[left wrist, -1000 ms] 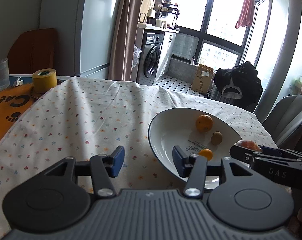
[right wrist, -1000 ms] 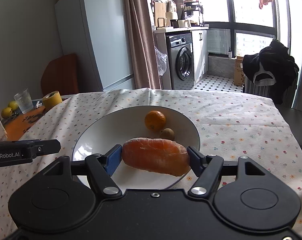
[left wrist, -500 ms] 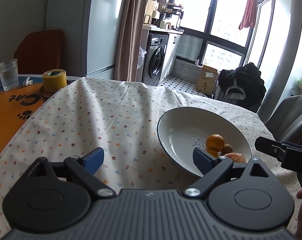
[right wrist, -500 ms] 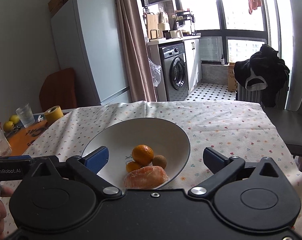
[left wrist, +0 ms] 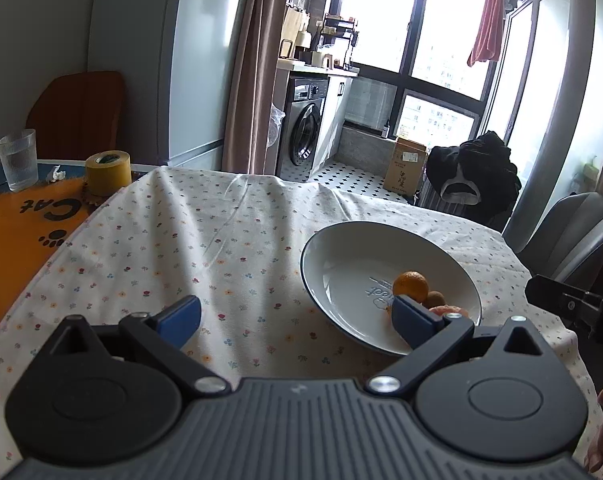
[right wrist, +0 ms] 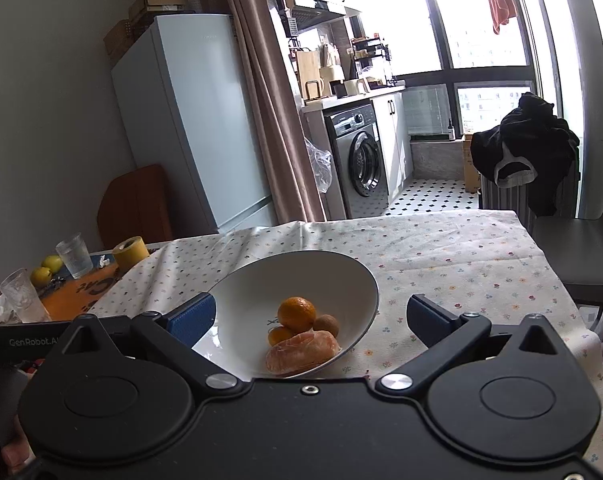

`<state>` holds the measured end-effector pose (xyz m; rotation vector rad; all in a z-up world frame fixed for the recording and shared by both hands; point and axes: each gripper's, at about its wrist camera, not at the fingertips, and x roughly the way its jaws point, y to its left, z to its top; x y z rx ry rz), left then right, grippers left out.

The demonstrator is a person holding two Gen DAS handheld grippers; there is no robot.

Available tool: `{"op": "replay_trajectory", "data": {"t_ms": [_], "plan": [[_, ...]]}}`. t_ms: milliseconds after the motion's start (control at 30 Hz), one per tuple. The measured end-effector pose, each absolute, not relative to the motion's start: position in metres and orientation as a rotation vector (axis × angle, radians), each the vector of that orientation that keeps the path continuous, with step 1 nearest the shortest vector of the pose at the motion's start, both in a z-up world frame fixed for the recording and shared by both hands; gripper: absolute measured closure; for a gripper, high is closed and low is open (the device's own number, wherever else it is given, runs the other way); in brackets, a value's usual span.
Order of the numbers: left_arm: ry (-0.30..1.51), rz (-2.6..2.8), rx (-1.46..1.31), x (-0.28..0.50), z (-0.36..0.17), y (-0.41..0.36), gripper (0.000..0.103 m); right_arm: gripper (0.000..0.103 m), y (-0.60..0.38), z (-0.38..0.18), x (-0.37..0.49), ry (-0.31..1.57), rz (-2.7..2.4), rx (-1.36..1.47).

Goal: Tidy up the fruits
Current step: 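Lower the bagged peeled orange into the bowl and open the right gripper, then withdraw both open grippers from the bowl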

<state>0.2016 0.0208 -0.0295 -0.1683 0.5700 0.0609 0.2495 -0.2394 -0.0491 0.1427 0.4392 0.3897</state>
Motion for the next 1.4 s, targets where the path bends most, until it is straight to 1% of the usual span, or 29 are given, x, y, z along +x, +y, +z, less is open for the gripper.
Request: {"op": "replay_trajectory", "data": {"t_ms": [167, 400, 567, 700, 1033, 1200, 1267, 1300, 1333, 1400], "plan": [[0.572, 0.059, -0.171, 0.195, -0.03, 0.02, 0.002, 0.0, -0.236, -0.047, 0.241, 0.438, 0.426, 0.106], [0.596, 0.055, -0.17, 0.184, -0.039, 0.023, 0.002, 0.0, -0.242, -0.049, 0.234, 0.463, 0.436, 0.141], [0.615, 0.051, -0.167, 0.181, -0.046, 0.028, 0.002, 0.0, -0.243, -0.056, 0.23, 0.473, 0.377, 0.101], [0.628, 0.047, -0.165, 0.182, -0.048, 0.029, 0.002, 0.0, -0.25, -0.06, 0.227, 0.472, 0.357, 0.136], [0.639, 0.023, -0.172, 0.184, -0.057, 0.027, 0.003, 0.0, -0.257, -0.073, 0.227, 0.54, 0.347, 0.145], [0.665, -0.012, -0.184, 0.185, -0.071, 0.026, 0.005, 0.001, -0.252, -0.083, 0.227, 0.579, 0.368, 0.124], [0.668, -0.026, -0.174, 0.185, -0.076, 0.025, 0.007, 0.002, -0.249, -0.089, 0.228, 0.6, 0.38, 0.117], [0.67, -0.035, -0.169, 0.186, -0.078, 0.024, 0.009, 0.005, -0.248, -0.091, 0.229, 0.613, 0.388, 0.119], [0.675, -0.042, -0.168, 0.187, -0.08, 0.023, 0.009, 0.01, -0.247, -0.093, 0.23, 0.624, 0.396, 0.12], [0.681, -0.059, -0.161, 0.19, -0.083, 0.02, 0.015, 0.015, -0.244, -0.096, 0.231, 0.639, 0.412, 0.12]]}}
